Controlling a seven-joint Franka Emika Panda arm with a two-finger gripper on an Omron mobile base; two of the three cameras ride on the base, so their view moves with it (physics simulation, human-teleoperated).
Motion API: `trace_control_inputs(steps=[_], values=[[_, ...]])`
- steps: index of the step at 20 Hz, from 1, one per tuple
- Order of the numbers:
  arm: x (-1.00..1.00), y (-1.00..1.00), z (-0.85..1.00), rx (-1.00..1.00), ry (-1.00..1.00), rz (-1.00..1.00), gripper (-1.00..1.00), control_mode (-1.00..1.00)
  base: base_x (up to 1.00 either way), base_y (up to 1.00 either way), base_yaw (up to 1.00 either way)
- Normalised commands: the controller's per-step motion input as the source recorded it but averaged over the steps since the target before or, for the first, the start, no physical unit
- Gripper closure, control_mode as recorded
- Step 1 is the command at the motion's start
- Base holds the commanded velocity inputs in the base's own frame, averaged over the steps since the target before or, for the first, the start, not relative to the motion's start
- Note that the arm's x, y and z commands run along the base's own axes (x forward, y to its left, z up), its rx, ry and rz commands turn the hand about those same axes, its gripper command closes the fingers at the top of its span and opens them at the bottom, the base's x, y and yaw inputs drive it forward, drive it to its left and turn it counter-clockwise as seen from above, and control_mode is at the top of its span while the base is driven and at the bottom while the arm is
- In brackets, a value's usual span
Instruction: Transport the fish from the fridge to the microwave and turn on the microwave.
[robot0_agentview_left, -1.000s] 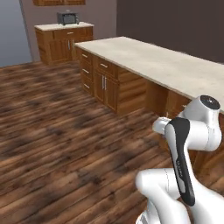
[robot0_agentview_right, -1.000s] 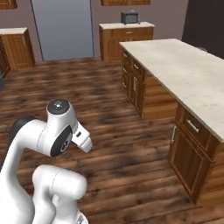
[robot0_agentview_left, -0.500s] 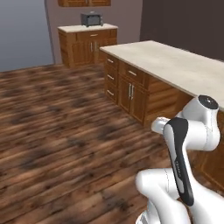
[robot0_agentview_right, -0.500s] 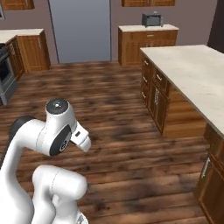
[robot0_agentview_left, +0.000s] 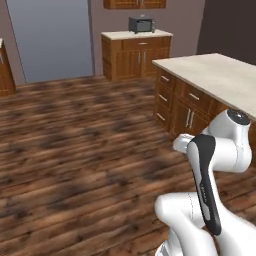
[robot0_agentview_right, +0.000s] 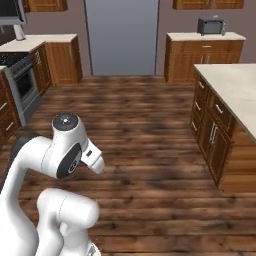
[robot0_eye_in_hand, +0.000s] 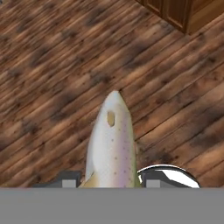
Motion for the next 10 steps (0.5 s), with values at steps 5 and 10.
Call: trace_control_inputs(steps=[5, 10], values=[[0.00, 0.00, 0.00, 0.00, 0.00, 0.00, 1.00, 1.00, 1.00, 0.01, 0.31], [0.00, 0.00, 0.00, 0.00, 0.00, 0.00, 1.00, 1.00, 1.00, 0.00, 0.31]])
